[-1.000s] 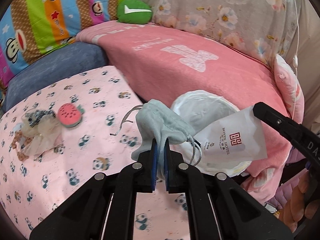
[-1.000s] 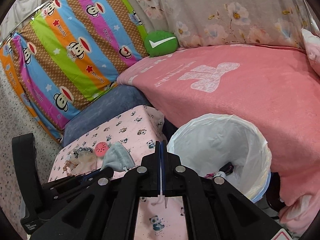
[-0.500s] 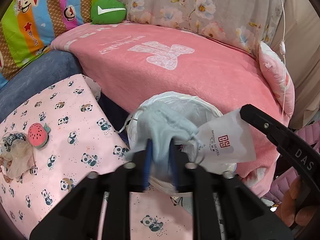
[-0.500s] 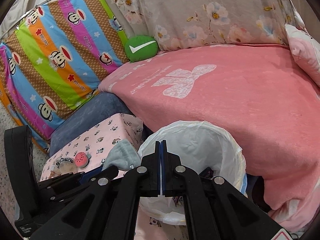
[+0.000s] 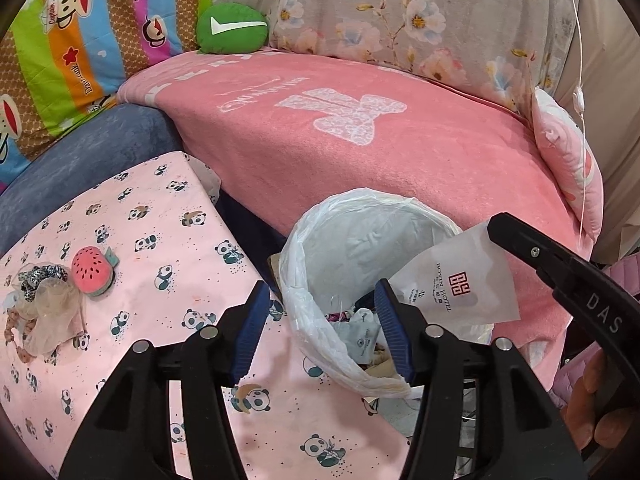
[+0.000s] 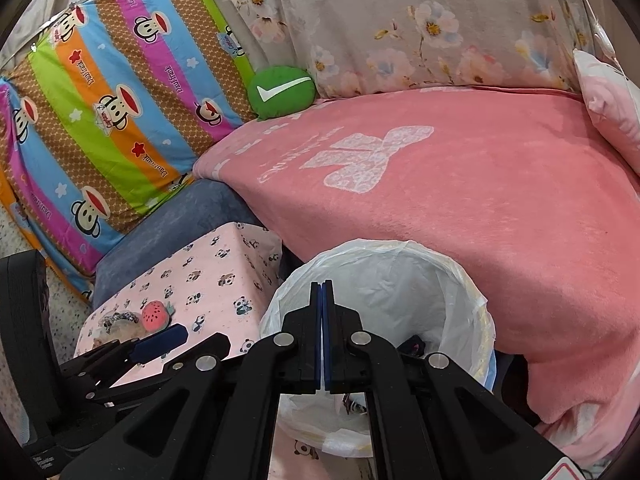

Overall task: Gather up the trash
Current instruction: 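Carry the grey pouch and white card over the bin and open both tools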

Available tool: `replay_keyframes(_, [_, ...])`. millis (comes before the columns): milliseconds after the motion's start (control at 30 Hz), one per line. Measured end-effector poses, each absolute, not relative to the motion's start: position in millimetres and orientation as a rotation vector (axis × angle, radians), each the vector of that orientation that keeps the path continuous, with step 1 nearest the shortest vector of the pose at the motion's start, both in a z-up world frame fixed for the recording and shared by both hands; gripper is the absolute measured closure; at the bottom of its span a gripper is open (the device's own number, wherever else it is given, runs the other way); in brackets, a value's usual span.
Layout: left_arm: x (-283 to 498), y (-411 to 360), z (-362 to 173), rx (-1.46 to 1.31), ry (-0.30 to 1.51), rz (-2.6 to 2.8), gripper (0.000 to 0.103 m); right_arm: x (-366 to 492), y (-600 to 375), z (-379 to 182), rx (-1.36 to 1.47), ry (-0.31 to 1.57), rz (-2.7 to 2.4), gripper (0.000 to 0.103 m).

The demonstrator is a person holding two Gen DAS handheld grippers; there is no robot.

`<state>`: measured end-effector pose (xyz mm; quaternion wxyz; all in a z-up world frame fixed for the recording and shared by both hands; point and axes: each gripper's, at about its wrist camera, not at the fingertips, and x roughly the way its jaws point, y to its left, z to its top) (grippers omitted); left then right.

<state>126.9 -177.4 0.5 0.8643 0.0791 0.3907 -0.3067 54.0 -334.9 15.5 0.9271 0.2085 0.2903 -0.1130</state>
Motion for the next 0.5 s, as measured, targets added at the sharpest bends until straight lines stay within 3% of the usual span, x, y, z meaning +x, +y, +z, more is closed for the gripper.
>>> replay_keyframes(367, [129.4,-159.0,-1.4,0.132,0.830,-0.613,0.045,55.6,-327.8,18.3,0.425,0.590,-0.235,0.092])
replay_keyframes(500, [130.4,-152.3,-1.3,0.125,0.830,-0.603,0.045,55.4,-319.9,18.2,0.411,0.599,-0.234,0.079])
